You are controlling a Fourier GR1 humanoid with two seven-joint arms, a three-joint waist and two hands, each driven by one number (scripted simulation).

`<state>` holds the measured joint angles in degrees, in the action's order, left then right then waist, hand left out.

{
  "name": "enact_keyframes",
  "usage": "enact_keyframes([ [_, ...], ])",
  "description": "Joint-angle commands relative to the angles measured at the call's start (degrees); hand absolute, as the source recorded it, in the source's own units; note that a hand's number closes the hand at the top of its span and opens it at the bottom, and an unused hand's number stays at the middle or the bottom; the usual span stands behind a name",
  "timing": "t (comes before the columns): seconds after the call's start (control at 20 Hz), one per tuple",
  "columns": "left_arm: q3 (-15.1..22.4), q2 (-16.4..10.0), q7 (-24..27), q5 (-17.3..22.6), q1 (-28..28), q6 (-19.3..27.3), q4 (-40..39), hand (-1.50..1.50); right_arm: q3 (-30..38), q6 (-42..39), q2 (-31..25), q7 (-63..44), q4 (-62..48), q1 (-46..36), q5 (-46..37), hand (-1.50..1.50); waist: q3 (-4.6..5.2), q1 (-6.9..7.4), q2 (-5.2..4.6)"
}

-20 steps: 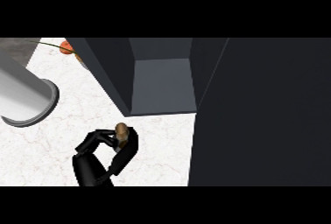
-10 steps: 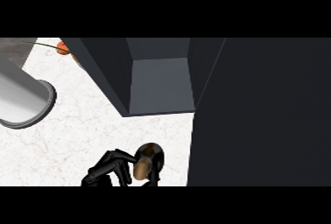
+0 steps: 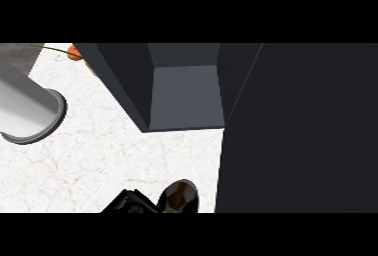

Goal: Pick up the wine, place it into the cabinet and close the cabinet

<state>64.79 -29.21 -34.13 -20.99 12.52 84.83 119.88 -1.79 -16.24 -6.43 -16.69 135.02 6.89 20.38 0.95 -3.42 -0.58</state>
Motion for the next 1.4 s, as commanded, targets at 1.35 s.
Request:
enact_keyframes([
  [1.35, -12.13, 12.34, 13.5, 24.57, 15.24, -11.81, -14.84, 1.5, 6.04, -0.15, -1.77, 0.4, 2.29, 1.58, 2.13, -1.5, -0.67, 0.35, -0.28],
])
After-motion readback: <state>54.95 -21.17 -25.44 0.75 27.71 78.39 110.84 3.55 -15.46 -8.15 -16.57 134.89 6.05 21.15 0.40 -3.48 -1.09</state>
